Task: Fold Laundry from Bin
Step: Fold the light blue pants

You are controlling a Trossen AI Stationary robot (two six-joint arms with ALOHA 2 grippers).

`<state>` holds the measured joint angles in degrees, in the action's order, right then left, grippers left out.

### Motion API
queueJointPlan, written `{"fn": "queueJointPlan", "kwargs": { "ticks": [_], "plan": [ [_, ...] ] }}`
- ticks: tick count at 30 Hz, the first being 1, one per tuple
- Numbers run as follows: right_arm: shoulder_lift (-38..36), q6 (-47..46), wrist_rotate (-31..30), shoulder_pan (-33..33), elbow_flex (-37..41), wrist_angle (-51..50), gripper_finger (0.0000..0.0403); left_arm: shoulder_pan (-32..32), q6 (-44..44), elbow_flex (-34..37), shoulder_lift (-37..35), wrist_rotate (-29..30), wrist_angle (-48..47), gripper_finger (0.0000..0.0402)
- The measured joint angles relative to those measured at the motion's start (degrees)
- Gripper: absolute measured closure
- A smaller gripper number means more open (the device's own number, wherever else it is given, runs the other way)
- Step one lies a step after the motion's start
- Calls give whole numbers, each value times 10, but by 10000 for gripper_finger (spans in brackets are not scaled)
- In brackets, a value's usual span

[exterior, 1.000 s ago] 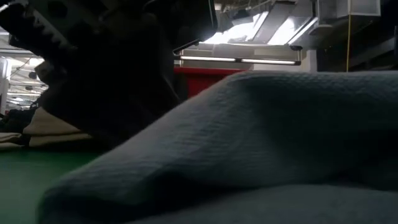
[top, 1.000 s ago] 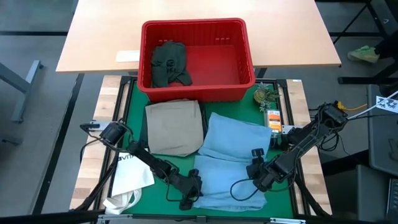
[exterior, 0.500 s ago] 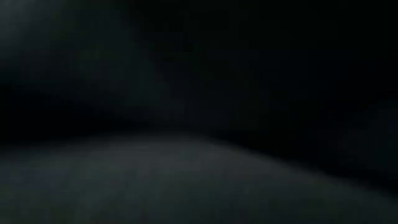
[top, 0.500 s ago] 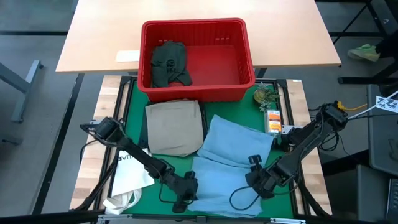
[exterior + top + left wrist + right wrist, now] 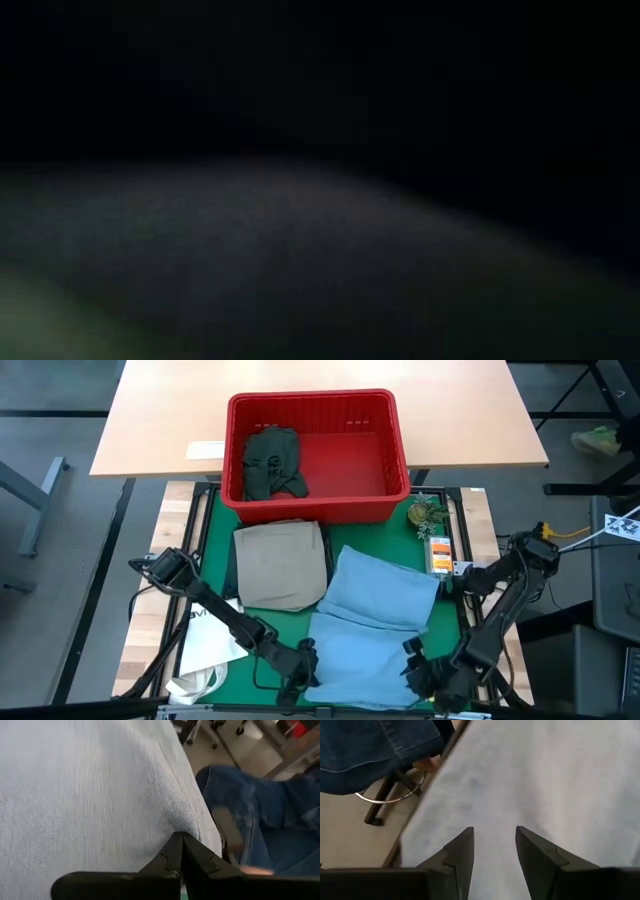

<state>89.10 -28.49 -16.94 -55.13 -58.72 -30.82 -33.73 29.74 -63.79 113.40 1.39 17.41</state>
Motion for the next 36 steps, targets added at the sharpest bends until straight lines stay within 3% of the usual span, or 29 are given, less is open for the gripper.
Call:
{"fn": "queueJointPlan", "kwargs": {
  "ticks": [5,14,21,30,36],
  "plan": [
    [42,-1,-10,-17,0,23,256,-9,0,0,0,4,-33,401],
    [119,-2,62,-18,0,28,256,-13,-3,0,0,10,-86,401],
    [134,2,70,-18,-1,34,256,-13,2,0,0,6,-138,401],
    [99,3,76,-19,-11,32,256,-10,13,-1,-55,10,-120,401],
    [96,29,53,-19,-44,38,256,-16,-10,-1,-64,39,-32,401]
  ]
}}
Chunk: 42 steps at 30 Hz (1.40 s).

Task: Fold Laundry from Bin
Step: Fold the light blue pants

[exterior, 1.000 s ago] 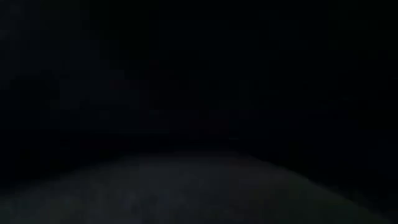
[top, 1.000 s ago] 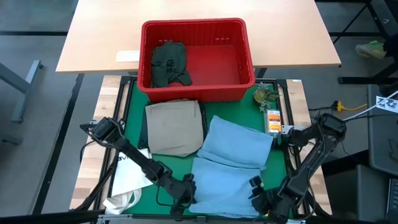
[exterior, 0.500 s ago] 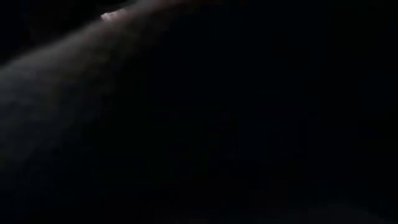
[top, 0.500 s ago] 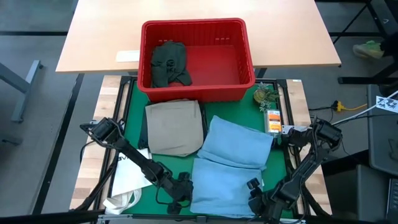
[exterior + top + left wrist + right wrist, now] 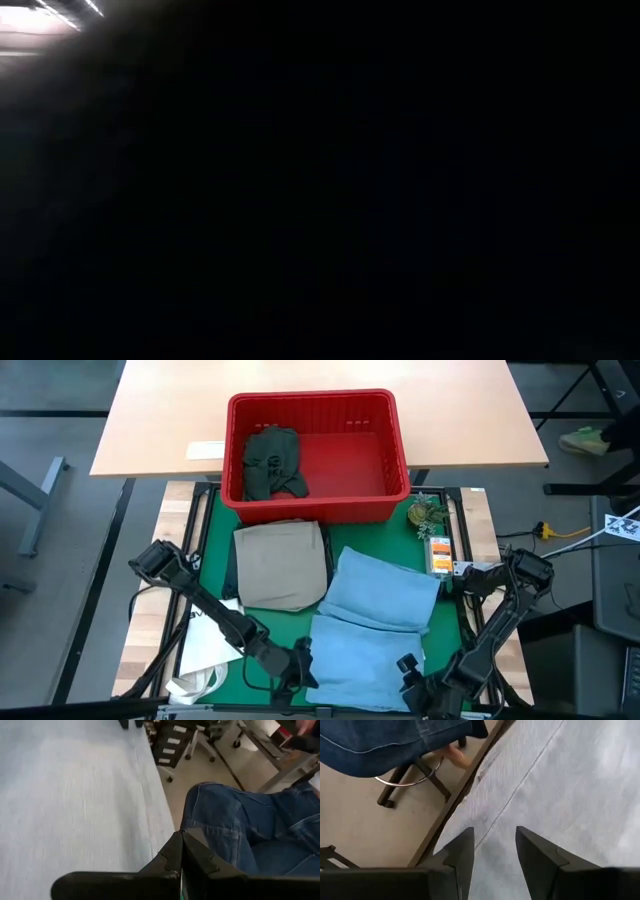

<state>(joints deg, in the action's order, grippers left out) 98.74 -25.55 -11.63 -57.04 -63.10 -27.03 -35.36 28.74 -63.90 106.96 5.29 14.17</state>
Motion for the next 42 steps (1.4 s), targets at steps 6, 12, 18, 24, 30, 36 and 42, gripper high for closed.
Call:
{"fn": "queueJointPlan", "kwargs": {
  "ticks": [6,12,18,24,30,36,42],
  "plan": [
    [1,6,-5,0,-1,2,256,-12,-23,0,13,30,16,401],
    [17,5,-4,0,-1,39,256,-20,-25,0,45,43,81,402],
    [17,4,26,0,-1,78,256,-21,-25,0,46,52,95,400],
    [17,-20,39,0,-1,100,256,-20,-23,0,46,77,88,359],
    [17,-35,84,1,-1,106,256,-20,-23,0,45,87,88,294],
    [17,-61,88,2,-1,106,225,-21,-23,0,46,87,88,249],
    [17,-62,110,3,-1,108,143,-20,-23,0,45,87,88,234]
  ]
}}
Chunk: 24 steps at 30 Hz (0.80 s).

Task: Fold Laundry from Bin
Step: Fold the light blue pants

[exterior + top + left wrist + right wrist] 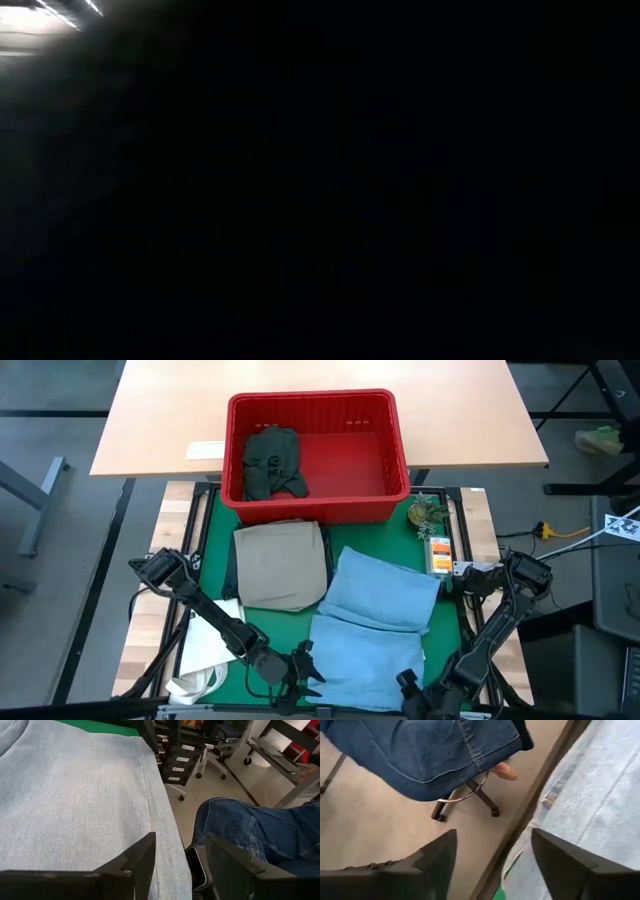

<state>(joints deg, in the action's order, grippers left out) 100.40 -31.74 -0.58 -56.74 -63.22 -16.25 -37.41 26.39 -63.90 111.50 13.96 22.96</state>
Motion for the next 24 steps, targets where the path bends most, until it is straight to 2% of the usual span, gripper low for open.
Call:
{"fn": "queueJointPlan", "kwargs": {
  "ticks": [6,15,19,24],
  "plan": [
    [0,9,92,14,0,85,101,2,1,0,0,-1,-1,233],
    [0,1,90,13,0,216,99,2,0,0,0,1,-2,233],
    [0,-16,90,13,0,196,100,2,0,0,0,1,-2,233],
    [0,-102,75,13,-9,110,99,2,0,0,0,1,-2,233]
  ]
}}
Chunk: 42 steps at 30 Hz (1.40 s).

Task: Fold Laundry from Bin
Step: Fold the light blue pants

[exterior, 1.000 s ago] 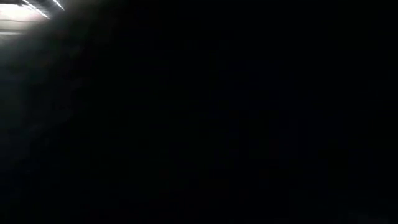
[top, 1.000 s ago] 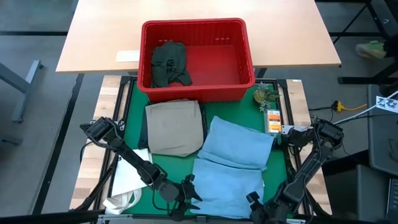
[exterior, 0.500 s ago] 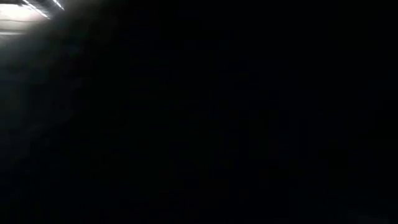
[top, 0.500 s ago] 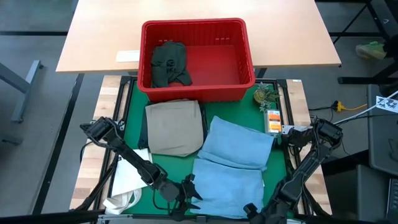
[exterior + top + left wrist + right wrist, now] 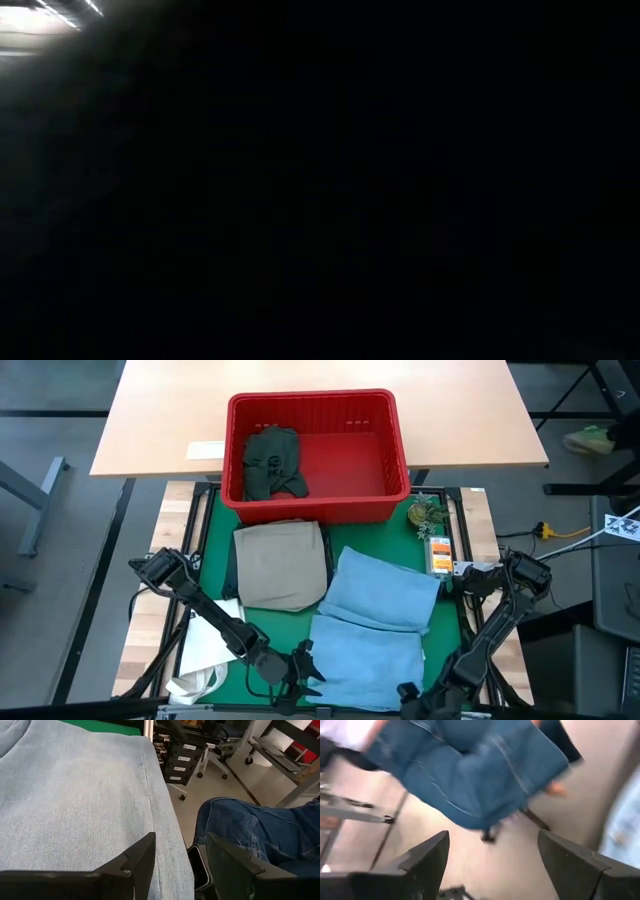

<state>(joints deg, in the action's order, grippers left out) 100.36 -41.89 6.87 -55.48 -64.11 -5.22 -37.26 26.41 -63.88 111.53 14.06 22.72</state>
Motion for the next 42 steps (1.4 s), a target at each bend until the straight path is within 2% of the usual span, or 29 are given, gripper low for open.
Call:
{"fn": "queueJointPlan", "kwargs": {
  "ticks": [5,8,11,14,22,30,42],
  "plan": [
    [0,-31,-20,-1,-78,-216,100,1,0,0,0,0,0,233],
    [0,-32,-85,-4,-139,-345,100,2,0,0,0,1,0,233],
    [0,-32,-168,-13,-171,-406,100,2,0,0,0,2,0,233],
    [8,-42,-196,-17,-171,-413,100,2,0,0,0,2,0,233],
    [77,-44,-138,-19,-171,-408,100,2,0,0,0,1,0,233],
    [106,-42,-166,-19,-171,-410,100,2,0,0,0,1,0,233],
    [159,-41,-152,-19,-171,-383,100,2,0,0,0,3,0,233]
  ]
}}
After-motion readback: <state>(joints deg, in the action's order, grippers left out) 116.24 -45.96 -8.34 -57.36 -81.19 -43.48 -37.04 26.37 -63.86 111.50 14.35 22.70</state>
